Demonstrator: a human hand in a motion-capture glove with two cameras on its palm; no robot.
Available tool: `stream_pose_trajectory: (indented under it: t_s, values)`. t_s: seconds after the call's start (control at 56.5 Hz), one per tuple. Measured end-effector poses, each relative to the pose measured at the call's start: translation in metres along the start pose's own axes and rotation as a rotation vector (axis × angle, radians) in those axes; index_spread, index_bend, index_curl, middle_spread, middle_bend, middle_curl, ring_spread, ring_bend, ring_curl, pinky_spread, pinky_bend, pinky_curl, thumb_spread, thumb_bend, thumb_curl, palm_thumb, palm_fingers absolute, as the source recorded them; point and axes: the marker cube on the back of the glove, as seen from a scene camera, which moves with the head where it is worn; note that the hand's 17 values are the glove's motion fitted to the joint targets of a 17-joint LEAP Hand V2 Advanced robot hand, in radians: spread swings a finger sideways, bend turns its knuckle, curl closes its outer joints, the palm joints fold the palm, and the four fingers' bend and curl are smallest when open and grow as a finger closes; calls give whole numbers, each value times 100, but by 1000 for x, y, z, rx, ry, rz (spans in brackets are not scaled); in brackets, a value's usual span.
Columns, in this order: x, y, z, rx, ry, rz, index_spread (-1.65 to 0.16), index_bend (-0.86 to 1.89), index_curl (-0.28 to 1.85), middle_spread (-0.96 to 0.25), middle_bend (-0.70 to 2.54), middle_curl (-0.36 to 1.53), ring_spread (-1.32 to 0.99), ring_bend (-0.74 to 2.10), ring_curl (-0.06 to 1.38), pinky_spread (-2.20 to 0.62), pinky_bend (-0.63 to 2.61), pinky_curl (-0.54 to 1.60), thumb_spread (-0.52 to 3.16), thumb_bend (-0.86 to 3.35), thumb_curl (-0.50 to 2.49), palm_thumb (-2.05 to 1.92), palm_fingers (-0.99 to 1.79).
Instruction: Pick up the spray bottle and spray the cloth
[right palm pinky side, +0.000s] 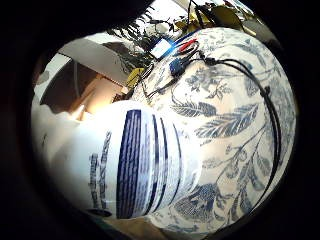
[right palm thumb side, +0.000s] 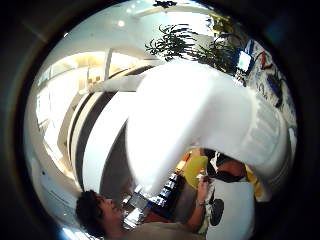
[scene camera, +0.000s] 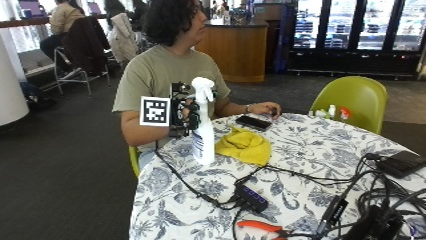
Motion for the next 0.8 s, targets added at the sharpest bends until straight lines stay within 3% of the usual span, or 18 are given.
stream_pose_trajectory:
  t_s: [0.106, 0.195, 0.265, 0.424, 0.601, 0.672, 0.796]
  values:
    - [4, -10, 10, 1, 15, 50, -18, 15, 27, 15, 18, 34, 7, 43, 34, 18, 39, 34, 98, -3, 47, 91, 29]
    - [9, -29, 19, 100, 28, 99, -18, 13, 26, 13, 17, 33, 5, 48, 35, 15, 40, 34, 97, -3, 47, 90, 35]
    - [16, -28, 19, 13, 26, 29, -18, 12, 26, 11, 17, 33, 3, 51, 37, 13, 40, 34, 96, -3, 47, 89, 39]
    - [21, -38, 21, -12, 21, 86, -18, 11, 25, 9, 18, 33, 1, 56, 38, 11, 40, 35, 95, -3, 45, 84, 44]
    - [22, -46, 16, -49, -4, 116, -20, 18, 30, 3, 31, 38, -3, 53, 37, 11, 20, 31, 95, -3, 44, 79, 68]
    - [17, -44, 14, -92, -76, 99, -23, 23, 32, -2, 36, 40, -6, 50, 35, 10, 15, 28, 95, -2, 44, 81, 92]
    - [5, -45, 9, -88, -177, 122, -25, 15, 35, -9, 39, 43, -11, 56, 39, 2, 22, 31, 89, 1, 49, 94, 117]
